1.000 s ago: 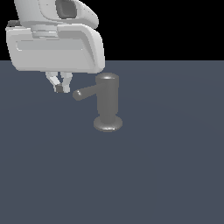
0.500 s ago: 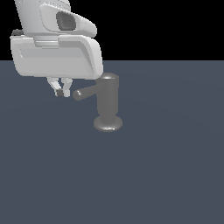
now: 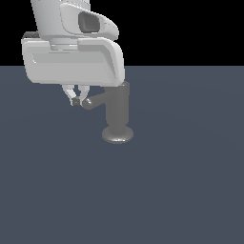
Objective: Turn on the faucet by rotating a designated handle.
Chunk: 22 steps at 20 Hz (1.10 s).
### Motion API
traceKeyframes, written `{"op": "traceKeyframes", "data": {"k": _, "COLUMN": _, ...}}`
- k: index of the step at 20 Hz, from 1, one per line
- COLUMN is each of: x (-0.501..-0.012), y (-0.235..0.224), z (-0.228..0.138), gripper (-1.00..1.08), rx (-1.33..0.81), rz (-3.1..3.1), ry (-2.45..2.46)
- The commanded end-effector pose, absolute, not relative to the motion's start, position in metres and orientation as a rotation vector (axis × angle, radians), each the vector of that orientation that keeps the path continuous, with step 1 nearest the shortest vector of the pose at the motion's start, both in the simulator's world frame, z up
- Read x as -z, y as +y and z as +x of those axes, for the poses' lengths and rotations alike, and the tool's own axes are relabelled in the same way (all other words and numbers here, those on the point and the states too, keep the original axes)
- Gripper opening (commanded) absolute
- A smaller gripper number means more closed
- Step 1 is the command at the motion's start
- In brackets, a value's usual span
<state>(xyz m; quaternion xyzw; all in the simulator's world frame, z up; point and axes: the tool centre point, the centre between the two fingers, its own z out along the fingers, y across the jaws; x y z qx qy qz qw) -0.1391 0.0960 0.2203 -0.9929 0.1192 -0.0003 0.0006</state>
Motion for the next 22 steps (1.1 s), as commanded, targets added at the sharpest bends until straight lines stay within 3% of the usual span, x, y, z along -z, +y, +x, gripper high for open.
{"op": "traceKeyframes", "data": {"k": 1, "x": -0.220, "y": 0.075, "z": -0.139, "gripper": -1.00, "rx": 0.000, "rz": -3.115, "ry": 0.400}}
{"op": "traceKeyframes", "data": {"k": 22, "x": -0.220, "y": -0.037, "z": -0.149, "gripper": -1.00, "rx": 0.000, "rz": -3.116, "ry": 0.401}}
